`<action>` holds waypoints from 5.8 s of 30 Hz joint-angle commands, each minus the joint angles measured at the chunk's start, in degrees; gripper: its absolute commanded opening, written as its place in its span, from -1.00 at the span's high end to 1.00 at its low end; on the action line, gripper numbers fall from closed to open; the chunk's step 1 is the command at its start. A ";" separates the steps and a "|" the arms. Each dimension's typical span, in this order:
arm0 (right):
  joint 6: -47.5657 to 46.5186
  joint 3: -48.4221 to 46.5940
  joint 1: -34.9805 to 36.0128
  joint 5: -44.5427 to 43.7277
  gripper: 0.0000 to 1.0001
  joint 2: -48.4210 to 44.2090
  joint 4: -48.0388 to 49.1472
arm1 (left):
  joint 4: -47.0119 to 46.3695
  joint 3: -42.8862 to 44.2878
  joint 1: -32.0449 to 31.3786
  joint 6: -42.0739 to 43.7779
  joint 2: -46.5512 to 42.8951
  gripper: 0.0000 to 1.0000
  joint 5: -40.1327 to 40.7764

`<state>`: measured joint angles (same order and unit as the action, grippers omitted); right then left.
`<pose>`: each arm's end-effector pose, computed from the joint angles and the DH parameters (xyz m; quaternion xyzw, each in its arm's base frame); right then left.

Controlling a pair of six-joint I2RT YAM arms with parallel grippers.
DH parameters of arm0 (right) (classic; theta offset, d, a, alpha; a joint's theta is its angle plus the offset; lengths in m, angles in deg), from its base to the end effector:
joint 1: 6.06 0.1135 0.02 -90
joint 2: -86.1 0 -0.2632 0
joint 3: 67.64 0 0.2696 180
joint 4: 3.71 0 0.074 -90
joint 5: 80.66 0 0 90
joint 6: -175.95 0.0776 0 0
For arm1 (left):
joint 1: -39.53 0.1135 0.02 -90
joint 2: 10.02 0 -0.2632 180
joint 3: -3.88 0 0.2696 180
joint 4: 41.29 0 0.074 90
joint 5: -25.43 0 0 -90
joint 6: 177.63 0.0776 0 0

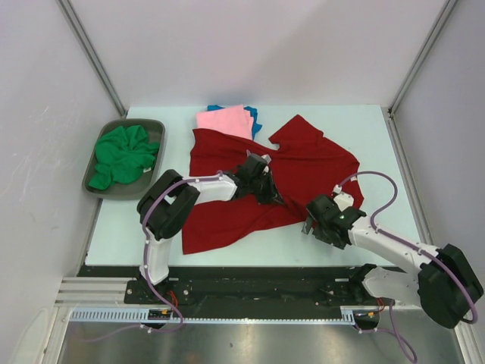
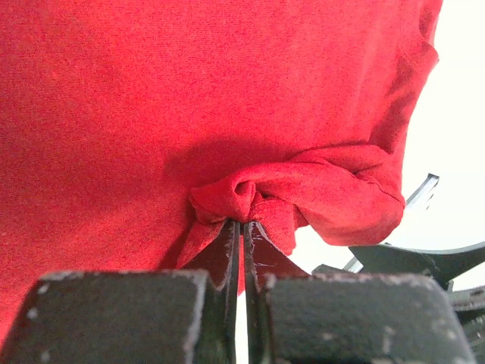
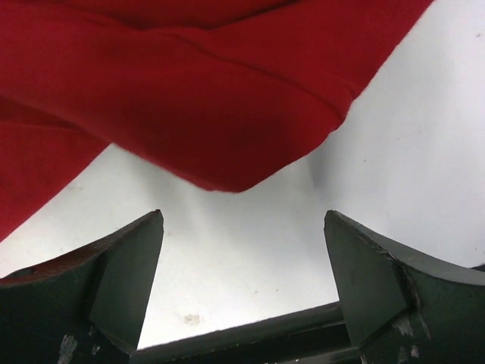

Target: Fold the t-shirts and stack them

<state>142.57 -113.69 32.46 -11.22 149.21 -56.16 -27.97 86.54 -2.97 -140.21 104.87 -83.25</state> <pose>0.1813 0.1095 0.1318 0.1836 0.9512 0.0107 0.2477 0.3239 -0.3305 0.1032 -0.0191 0.9153 -0.3768 0.1411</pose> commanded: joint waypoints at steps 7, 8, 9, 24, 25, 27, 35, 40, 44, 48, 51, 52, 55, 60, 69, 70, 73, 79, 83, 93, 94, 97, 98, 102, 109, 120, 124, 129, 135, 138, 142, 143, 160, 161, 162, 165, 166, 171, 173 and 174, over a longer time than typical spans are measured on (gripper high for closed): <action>-0.89 -5.65 -5.91 -4.49 -0.89 11.58 0.22 | -3.98 -1.68 0.40 -1.39 -1.16 1.00 -2.33; -1.51 -6.35 -6.35 -4.75 -0.90 12.29 0.57 | -4.07 -1.77 0.49 -1.39 -1.16 1.00 -2.50; -1.95 -6.80 -7.31 -4.76 -0.90 12.99 1.35 | -4.25 -1.95 0.49 -1.39 -1.07 1.00 -2.59; -8.72 -14.71 -17.60 -5.29 -0.90 21.34 6.01 | -5.83 -3.44 0.49 -1.12 0.16 1.00 -4.09; -8.89 -14.80 -17.95 -5.11 -0.91 21.70 6.19 | -6.09 -3.62 0.49 -1.04 0.16 1.00 -4.26; -8.98 -14.80 -18.13 -4.93 -0.91 21.97 6.55 | -6.27 -3.88 0.49 -1.04 0.16 1.00 -4.26; -8.37 -14.80 -15.50 -3.88 -0.80 16.35 7.16 | -7.85 -5.11 0.40 -1.56 0.60 1.00 -5.14; -7.67 -14.80 -12.78 -2.47 0.08 14.32 6.99 | -8.91 -5.90 0.40 -2.09 0.34 1.00 -5.41; -6.96 -14.89 -11.37 -2.56 0.78 15.90 6.72 | -9.70 -6.96 0.23 -2.53 -1.16 1.00 -5.67; -5.82 -14.80 -10.05 -3.09 0.58 18.01 6.20 | -10.22 -8.19 0.05 -2.71 -3.35 1.00 -5.93; -5.21 -14.89 -9.43 -3.87 0.30 18.45 6.37 | -10.23 -8.54 -0.13 -2.71 -4.06 1.00 -6.02; -5.12 -14.89 -9.34 -3.96 0.22 18.62 6.20 | -10.14 -8.54 -0.21 -2.62 -4.32 1.00 -6.02; -4.94 -14.80 -9.34 -4.31 0.17 18.54 6.20 | -9.79 -8.54 -0.13 -2.35 -4.33 1.00 -6.11; -5.20 -14.89 -9.26 -5.45 0.17 17.22 4.70 | -9.87 -8.72 -0.21 -2.35 -3.89 1.00 -6.20; -6.35 -14.19 -9.34 -8.89 0.17 16.43 2.59 | -9.88 -8.37 -0.13 -2.35 -3.18 0.99 -6.55; -6.35 -14.01 -9.43 -8.97 0.16 16.52 2.77 | -9.79 -8.19 -0.13 -2.35 -3.18 1.00 -6.55; -6.35 -13.74 -9.43 -8.97 0.17 17.39 3.56 | -9.52 -7.75 -0.13 -2.18 -2.92 1.00 -6.72; -6.61 -13.13 -10.13 -9.33 0.14 19.76 5.05 | -8.91 -7.49 -0.13 -1.74 -2.74 1.00 -6.55; -6.96 -12.60 -11.19 -8.71 0.14 21.17 6.81 | -8.73 -7.57 -0.04 -1.74 -2.39 1.00 -6.46; -7.66 -12.07 -11.80 -8.62 0.52 22.14 9.01 | -8.47 -7.31 -0.04 -1.65 -2.04 1.00 -6.55; -7.75 -12.07 -11.80 -8.88 0.96 21.97 9.09 | -8.73 -7.31 -0.04 -1.65 -2.13 1.00 -6.55; -8.10 -11.99 -11.80 -10.03 1.00 21.09 8.92 | -9.08 -7.75 -0.04 -1.83 -2.74 1.00 -6.55; -8.10 -11.99 -11.89 -10.20 1.00 20.83 8.83 | -9.26 -8.01 -0.13 -1.91 -3.00 1.00 -6.72; -8.10 -11.90 -11.54 -10.73 1.00 17.84 7.08 | -11.11 -9.24 -1.09 -2.80 -5.11 1.00 -8.66; -4.17 -11.72 -5.58 -12.92 1.00 6.16 -3.37 | -8.29 -8.80 -8.73 -3.14 -12.75 1.00 -7.17; 15.06 -7.95 9.52 -16.00 1.00 -9.22 -25.17 | -11.19 -11.44 -23.50 -8.42 -14.43 1.00 -1.90; 26.51 -7.86 18.33 -17.06 1.00 -12.57 -32.81 | -9.61 -11.88 -26.93 -8.77 -14.43 1.00 -0.05; 37.24 -8.21 29.57 -15.48 0.93 -13.54 -40.74 | -7.50 -14.86 -31.23 -8.07 -17.58 0.64 2.85; 52.79 -11.71 41.18 -22.48 -0.41 -9.68 -47.50 | -4.00 -14.53 -33.96 -3.51 -24.09 -0.99 5.49; 49.74 -16.54 39.97 -28.28 -1.00 -7.04 -47.33 | 1.62 -11.19 -33.88 0.10 -28.92 -1.00 6.11; 36.93 -22.53 32.95 -33.05 -0.99 -3.79 -43.04 | 8.22 -7.58 -33.26 3.53 -35.51 -1.00 8.39; 32.37 -22.79 30.84 -33.32 -0.99 -3.09 -37.28 | 10.58 -7.31 -32.22 4.40 -38.48 -1.00 9.26; -18.47 -15.77 -21.03 2.00 -0.99 18.34 16.20 | 21.51 -26.37 5.92 11.36 -61.72 -1.00 6.21; -18.56 -14.55 -22.42 3.58 -0.99 18.88 20.04 | 20.11 -27.51 8.55 10.83 -61.37 -1.00 5.24; -18.48 -13.84 -22.96 6.03 -1.00 19.33 22.00 | 18.27 -30.22 9.79 10.65 -60.84 -1.00 3.84; -18.48 -13.48 -24.19 7.71 -0.99 19.68 28.33 | 13.17 -33.14 12.18 9.69 -58.03 -1.00 2.51; -18.65 -13.48 -24.46 8.33 -0.99 19.51 29.91 | 12.11 -33.24 12.27 10.30 -57.07 -0.99 2.85; -18.30 -18.74 -26.22 3.45 -0.99 20.82 31.07 | 11.93 -28.94 15.16 11.27 -47.86 -1.00 3.91; -19.00 -22.08 -26.57 1.84 -0.99 22.22 30.28 | 11.75 -27.97 16.22 11.27 -45.91 -1.00 4.96; -18.74 -22.96 -27.09 3.66 -0.99 24.67 30.19 | 11.75 -27.53 16.57 11.18 -44.07 -0.99 6.18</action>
<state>124.91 -130.76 6.56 -6.43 170.22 -29.56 -12.43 54.80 11.57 -130.52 57.24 -78.16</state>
